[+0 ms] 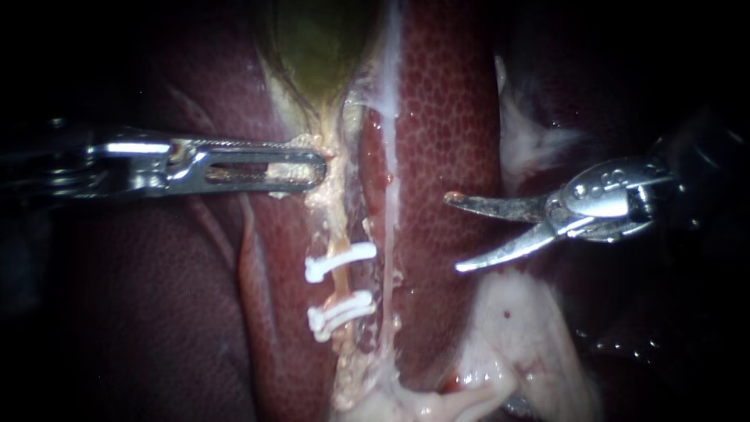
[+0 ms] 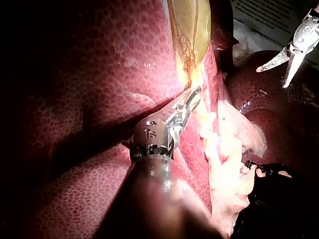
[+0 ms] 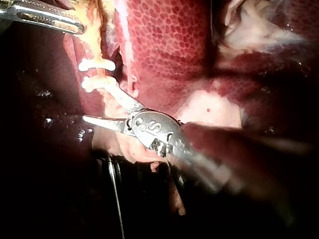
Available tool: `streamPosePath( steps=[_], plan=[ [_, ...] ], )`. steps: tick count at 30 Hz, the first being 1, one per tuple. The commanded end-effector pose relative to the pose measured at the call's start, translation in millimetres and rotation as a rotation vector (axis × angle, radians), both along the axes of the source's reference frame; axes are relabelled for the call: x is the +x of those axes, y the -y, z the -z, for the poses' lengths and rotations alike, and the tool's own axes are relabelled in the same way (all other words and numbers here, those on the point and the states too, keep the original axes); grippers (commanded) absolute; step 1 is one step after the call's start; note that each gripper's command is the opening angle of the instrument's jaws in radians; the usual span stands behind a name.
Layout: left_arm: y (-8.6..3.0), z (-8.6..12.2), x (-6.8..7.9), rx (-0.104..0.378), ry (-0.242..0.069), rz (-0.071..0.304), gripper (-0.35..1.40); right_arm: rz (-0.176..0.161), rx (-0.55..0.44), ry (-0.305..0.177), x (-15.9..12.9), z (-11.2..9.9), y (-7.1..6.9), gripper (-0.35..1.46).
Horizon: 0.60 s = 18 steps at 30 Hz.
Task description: Go to the cutting position left tube
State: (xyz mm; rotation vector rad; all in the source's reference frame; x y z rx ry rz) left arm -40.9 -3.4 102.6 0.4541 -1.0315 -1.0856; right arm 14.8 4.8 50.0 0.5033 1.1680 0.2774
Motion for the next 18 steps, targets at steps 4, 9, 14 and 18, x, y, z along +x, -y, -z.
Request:
streamPosePath(
  steps=[4, 9, 14, 18],
  plan=[
    [0.0, 0.1, 0.1, 0.000, 0.000, -0.001, -0.35, -0.004, 0.001, -0.004, 0.1, 0.0, 0.0, 1.42],
    [-0.7, 0.9, 1.1, 0.007, 0.006, -0.007, -0.35, -0.005, 0.001, -0.003, 0.2, -0.1, 0.0, 1.42],
    [-2.4, 3.4, 3.4, 0.016, 0.006, 0.004, -0.35, -0.005, 0.001, -0.003, 0.2, -0.1, 0.0, 1.42],
    [-3.6, 5.9, 5.5, 0.018, 0.013, 0.039, -0.35, -0.005, 0.001, -0.003, 0.2, -0.1, 0.0, 1.43]
  ],
)
